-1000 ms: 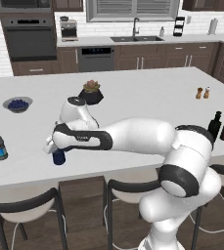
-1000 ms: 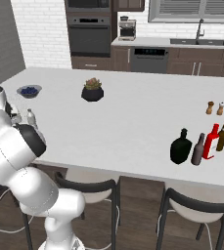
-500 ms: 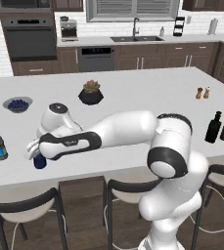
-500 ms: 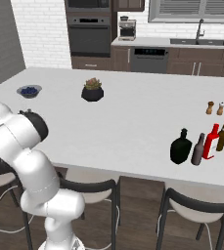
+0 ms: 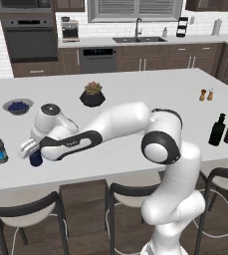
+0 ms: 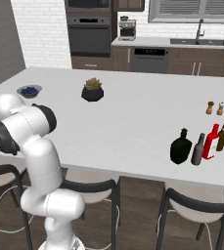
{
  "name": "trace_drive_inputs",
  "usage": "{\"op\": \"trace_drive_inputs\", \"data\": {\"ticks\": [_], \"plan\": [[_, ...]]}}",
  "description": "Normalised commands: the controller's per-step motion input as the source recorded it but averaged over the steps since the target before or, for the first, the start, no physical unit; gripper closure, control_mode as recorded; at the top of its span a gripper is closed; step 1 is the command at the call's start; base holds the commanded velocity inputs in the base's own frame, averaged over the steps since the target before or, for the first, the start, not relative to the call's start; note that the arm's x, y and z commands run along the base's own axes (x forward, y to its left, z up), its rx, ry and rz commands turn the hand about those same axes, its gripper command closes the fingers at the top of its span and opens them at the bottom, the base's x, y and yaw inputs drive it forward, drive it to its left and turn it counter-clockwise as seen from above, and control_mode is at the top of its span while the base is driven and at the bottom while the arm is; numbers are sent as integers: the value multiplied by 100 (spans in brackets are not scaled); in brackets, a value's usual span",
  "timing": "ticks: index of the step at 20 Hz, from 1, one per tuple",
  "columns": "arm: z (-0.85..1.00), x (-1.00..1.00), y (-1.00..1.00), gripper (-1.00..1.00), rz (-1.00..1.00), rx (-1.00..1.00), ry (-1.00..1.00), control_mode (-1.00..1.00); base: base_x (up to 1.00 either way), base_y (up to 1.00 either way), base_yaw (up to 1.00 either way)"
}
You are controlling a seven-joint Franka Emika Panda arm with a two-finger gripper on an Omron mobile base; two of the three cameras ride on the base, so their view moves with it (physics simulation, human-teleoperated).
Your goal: Move the plastic bottles in the middle to the plastics group, and the glass bottles in the middle to the glass group.
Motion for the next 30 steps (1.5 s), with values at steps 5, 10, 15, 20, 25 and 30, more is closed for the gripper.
{"op": "trace_drive_inputs", "data": {"ticks": [5, 10, 15, 20, 25, 30], "plan": [[-4, 58, -1, 100, -5, 0, 0, -100, 0, 0, 0], [-10, 48, 0, 100, -3, 0, 0, -100, 0, 0, 0], [-10, 19, 0, 100, -3, 0, 0, -100, 0, 0, 0], [-11, 3, 0, 100, -2, 0, 0, -100, 0, 0, 0], [-30, 10, 0, 100, -2, 0, 0, -100, 0, 0, 0], [-42, 18, 0, 100, -1, 0, 0, -100, 0, 0, 0]]}}
